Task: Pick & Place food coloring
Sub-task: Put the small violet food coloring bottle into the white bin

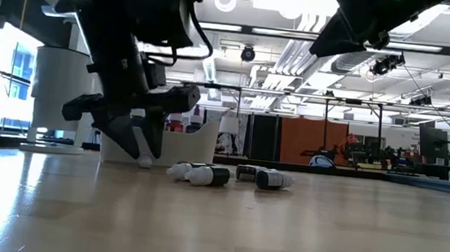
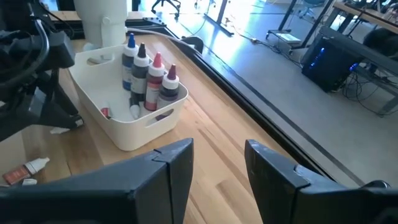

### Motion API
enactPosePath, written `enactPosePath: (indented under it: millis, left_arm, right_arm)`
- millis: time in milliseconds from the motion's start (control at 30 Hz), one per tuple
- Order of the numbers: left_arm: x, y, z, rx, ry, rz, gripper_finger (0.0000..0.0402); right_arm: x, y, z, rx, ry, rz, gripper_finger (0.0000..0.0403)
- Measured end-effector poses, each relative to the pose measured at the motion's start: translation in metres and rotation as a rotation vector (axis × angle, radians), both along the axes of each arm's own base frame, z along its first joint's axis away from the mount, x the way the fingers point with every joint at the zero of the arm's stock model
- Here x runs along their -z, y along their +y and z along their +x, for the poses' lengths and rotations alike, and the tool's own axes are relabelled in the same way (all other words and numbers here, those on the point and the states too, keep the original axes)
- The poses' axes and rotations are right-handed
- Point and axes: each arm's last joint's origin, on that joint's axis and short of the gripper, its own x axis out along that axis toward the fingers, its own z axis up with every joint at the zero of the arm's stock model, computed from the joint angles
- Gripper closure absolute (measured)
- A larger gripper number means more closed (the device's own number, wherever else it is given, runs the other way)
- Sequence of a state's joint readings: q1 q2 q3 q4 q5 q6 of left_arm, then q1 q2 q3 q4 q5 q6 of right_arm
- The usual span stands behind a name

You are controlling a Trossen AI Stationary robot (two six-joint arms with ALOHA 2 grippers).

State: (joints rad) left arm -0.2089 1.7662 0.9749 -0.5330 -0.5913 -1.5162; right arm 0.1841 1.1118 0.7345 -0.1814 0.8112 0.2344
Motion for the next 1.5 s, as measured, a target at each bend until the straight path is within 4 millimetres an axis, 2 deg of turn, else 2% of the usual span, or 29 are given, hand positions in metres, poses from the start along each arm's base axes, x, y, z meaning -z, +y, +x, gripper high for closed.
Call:
enactPosePath:
  millis: [267,433,533,800,967,1067,1300,1500]
  left_arm:
    - [0.018,-0.002,0.003,0.025,0.072,-0.002,0.0244]
    - [0.018,-0.001,0.003,0.057,0.088,0.023,0.0245]
    - [0.018,-0.001,0.003,0.061,0.092,0.032,0.0261]
    - [0.019,-0.001,0.003,0.057,0.090,0.044,0.0333]
    - [0.014,-0.002,0.007,0.067,0.095,0.041,0.0334]
    - [0.002,-0.007,0.020,0.118,0.074,0.025,0.0325]
    - [-0.047,-0.013,0.042,0.225,0.121,0.122,0.0328]
    - [-0.084,-0.004,0.044,0.219,0.237,0.280,0.0327]
  right_arm:
    - [-0.001,0.000,0.000,-0.002,-0.008,0.003,0.0265]
    - [-0.001,0.000,0.001,-0.006,-0.014,0.007,0.0265]
    - [-0.001,0.000,0.001,-0.006,-0.014,0.007,0.0265]
    - [-0.001,0.000,0.001,-0.006,-0.014,0.007,0.0265]
    - [-0.001,0.000,0.001,-0.013,-0.013,0.011,0.0265]
    - [-0.001,0.001,0.001,-0.022,-0.013,0.017,0.0265]
    - [-0.001,0.001,0.002,-0.031,-0.019,0.023,0.0265]
    - [-0.001,0.002,0.002,-0.048,-0.017,0.034,0.0265]
